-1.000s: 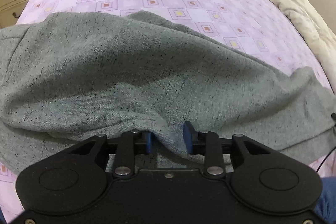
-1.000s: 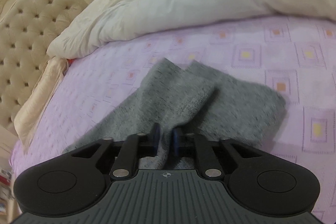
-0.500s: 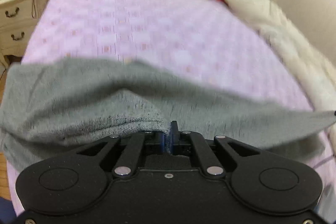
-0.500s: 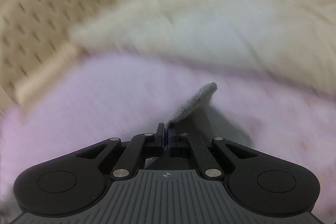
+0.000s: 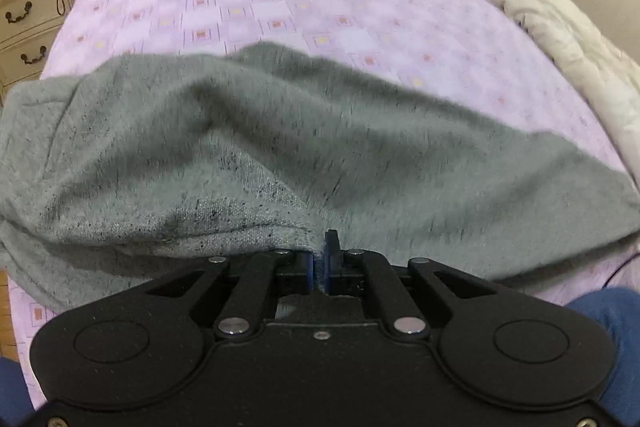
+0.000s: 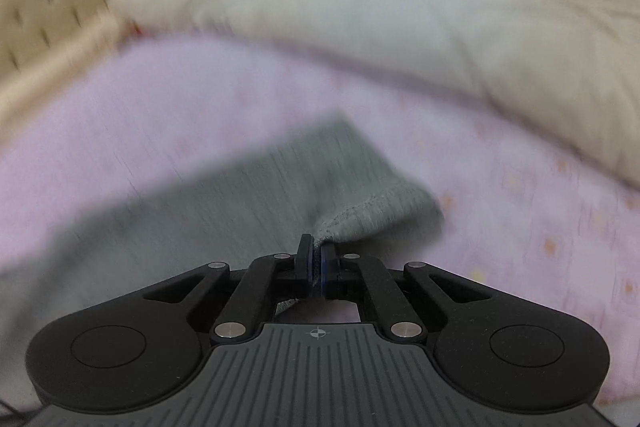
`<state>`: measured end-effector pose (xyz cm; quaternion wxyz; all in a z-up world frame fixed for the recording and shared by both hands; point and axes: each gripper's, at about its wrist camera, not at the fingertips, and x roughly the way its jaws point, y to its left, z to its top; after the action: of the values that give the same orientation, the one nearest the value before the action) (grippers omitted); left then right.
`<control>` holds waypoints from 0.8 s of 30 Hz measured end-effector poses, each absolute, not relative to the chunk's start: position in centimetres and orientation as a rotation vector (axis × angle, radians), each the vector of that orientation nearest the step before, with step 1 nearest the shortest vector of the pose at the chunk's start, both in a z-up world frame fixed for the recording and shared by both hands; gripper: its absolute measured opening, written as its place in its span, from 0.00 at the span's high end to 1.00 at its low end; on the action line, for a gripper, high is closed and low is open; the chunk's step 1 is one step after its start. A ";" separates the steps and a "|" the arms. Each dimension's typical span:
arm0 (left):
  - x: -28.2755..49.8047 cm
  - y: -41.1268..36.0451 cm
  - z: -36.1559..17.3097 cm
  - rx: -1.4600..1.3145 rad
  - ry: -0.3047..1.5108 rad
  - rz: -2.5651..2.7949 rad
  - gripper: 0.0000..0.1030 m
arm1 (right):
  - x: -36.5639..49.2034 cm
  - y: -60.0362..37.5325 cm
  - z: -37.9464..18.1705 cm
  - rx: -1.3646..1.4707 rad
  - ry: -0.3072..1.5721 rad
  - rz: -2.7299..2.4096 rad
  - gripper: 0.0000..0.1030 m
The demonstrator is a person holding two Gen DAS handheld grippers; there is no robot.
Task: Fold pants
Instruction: 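Open both tools and release the folded sweatpants onto the bed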
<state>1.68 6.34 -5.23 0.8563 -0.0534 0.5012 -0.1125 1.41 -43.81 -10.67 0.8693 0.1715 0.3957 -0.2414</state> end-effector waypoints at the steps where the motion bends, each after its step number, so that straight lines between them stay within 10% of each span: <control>1: 1.7 6.0 -6.1 -0.104 1.080 -0.234 0.93 | 1.2 -43.6 -11.0 0.346 0.810 -0.505 0.97; 15: -0.1 7.8 -3.2 0.025 1.038 -0.266 0.61 | -0.5 -38.9 -3.3 0.276 0.681 -0.378 0.84; 24: 2.0 15.4 -3.1 -0.017 1.004 -0.082 0.61 | 4.7 -24.5 1.4 0.084 0.683 0.128 0.84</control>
<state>2.00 15.39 -3.12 0.8758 -0.0082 0.4810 -0.0393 4.67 -24.53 1.36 0.9394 0.0412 0.3346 0.0625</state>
